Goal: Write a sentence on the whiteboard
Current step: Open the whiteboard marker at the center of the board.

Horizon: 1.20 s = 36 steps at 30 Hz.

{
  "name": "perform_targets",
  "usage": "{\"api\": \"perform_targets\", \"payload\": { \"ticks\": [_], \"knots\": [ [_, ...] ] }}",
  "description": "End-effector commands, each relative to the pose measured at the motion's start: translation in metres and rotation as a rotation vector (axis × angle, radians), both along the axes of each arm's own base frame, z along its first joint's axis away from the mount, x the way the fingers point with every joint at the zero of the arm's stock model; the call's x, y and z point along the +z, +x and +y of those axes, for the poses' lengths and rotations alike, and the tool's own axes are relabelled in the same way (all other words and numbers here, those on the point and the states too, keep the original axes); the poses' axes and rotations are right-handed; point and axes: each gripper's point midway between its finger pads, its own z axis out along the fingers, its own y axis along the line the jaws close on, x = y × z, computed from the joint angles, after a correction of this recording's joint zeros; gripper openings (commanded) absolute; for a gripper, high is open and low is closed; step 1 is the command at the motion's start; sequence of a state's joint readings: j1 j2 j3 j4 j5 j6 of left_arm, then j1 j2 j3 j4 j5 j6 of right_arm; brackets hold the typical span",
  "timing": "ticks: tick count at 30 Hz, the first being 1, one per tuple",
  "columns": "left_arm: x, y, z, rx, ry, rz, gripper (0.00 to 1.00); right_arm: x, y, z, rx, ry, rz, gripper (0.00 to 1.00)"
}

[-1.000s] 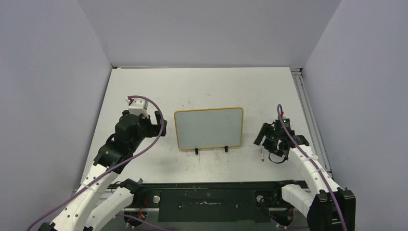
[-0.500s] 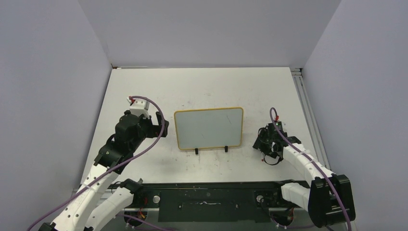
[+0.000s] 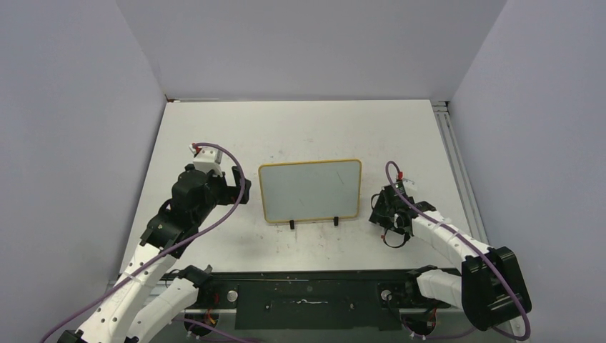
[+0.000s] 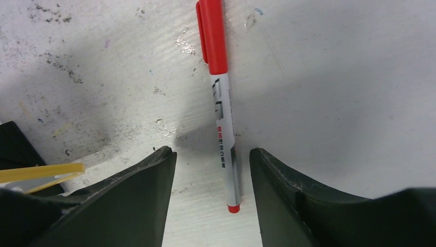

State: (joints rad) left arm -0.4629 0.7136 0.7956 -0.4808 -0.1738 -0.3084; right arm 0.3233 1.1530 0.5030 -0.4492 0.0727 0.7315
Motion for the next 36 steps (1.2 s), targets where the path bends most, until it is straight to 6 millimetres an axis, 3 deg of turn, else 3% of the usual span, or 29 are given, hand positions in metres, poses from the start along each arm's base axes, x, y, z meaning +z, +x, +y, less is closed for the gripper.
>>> {"api": "perform_targets", "payload": {
  "ticks": [1,4,17,23,30,36],
  "knots": [
    [0.013,0.005,-0.002,-0.006,-0.019,-0.047,0.98,0.009,0.009,-0.012,-0.043,-0.067,-0.030,0.54],
    [0.014,0.005,-0.002,-0.005,-0.020,-0.049,0.98,0.006,0.009,-0.012,-0.043,-0.069,-0.025,0.51],
    [0.014,0.004,-0.001,-0.007,-0.016,-0.053,0.98,-0.006,0.010,-0.008,-0.016,-0.070,0.008,0.20],
    [0.013,0.004,-0.002,-0.015,-0.013,-0.058,0.98,0.003,0.015,-0.008,-0.011,-0.069,-0.025,0.05],
    [0.018,0.002,-0.009,-0.059,-0.031,-0.085,0.99,0.048,0.026,-0.011,-0.015,-0.062,-0.163,0.05],
    [0.023,-0.001,-0.020,-0.123,-0.060,-0.108,0.98,0.124,0.033,-0.002,0.040,0.023,-0.395,0.05]
  ]
}}
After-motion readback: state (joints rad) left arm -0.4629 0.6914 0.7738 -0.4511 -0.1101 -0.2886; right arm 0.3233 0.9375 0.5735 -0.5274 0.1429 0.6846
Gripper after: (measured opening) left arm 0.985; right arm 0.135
